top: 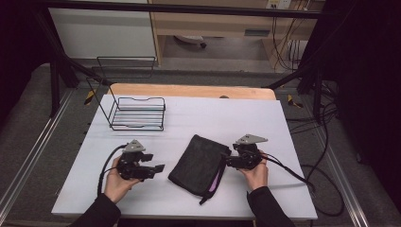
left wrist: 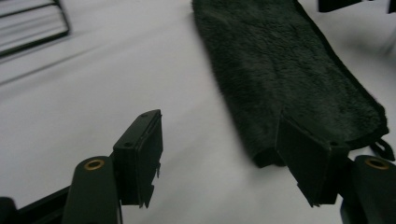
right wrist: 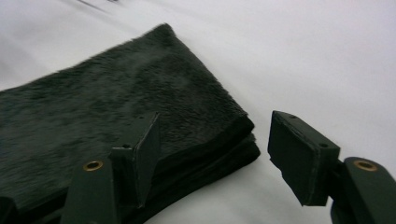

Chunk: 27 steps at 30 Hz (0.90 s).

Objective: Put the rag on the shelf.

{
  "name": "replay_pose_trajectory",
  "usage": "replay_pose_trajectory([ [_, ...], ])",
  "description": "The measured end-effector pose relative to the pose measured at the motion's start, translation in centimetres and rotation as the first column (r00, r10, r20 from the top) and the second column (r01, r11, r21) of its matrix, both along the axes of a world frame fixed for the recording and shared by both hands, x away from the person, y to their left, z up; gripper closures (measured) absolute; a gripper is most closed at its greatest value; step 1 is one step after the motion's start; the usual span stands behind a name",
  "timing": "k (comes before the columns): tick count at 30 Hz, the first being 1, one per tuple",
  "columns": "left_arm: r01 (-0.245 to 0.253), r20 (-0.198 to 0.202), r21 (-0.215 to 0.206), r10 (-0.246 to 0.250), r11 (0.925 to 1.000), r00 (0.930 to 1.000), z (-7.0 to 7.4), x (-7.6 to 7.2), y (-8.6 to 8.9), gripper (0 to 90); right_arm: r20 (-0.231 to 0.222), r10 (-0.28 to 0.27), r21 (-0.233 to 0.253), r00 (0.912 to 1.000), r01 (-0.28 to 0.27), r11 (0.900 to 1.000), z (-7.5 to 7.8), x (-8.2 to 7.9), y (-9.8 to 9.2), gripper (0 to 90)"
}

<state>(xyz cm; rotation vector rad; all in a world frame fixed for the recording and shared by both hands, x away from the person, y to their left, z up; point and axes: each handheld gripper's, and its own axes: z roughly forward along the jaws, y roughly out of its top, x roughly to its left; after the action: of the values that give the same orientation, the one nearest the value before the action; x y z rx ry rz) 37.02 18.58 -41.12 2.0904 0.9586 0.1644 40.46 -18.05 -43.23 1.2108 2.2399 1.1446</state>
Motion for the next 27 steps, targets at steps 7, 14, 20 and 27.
replay_pose_trajectory([
  [7,0.06,-0.076,0.045,-0.056,0.9972,0.9955,-2.0,0.6,-3.2,41.3,-0.028,-0.029,-0.048,0.9992,0.027,0.998,-1.5,1.1,0.2,42.0],
  [14,0.083,-0.13,0.027,-0.079,0.9962,0.9884,-3.3,0.4,-3.3,48.3,-0.105,-0.023,0.018,0.9942,0.025,1.0,-2.2,1.7,-0.2,49.6],
  [20,0.101,-0.151,0.012,-0.098,0.9948,0.9836,-3.3,0.1,-3.8,64.3,-0.15,0.01,0.052,0.9886,-0.002,0.999,-2.1,2.0,-0.1,64.0],
  [27,0.069,-0.146,0.045,-0.062,0.9966,0.9874,-2.8,-0.6,-4.1,80.4,-0.165,0.04,0.056,0.9855,-0.031,0.998,-1.8,2.2,0.3,74.9],
])
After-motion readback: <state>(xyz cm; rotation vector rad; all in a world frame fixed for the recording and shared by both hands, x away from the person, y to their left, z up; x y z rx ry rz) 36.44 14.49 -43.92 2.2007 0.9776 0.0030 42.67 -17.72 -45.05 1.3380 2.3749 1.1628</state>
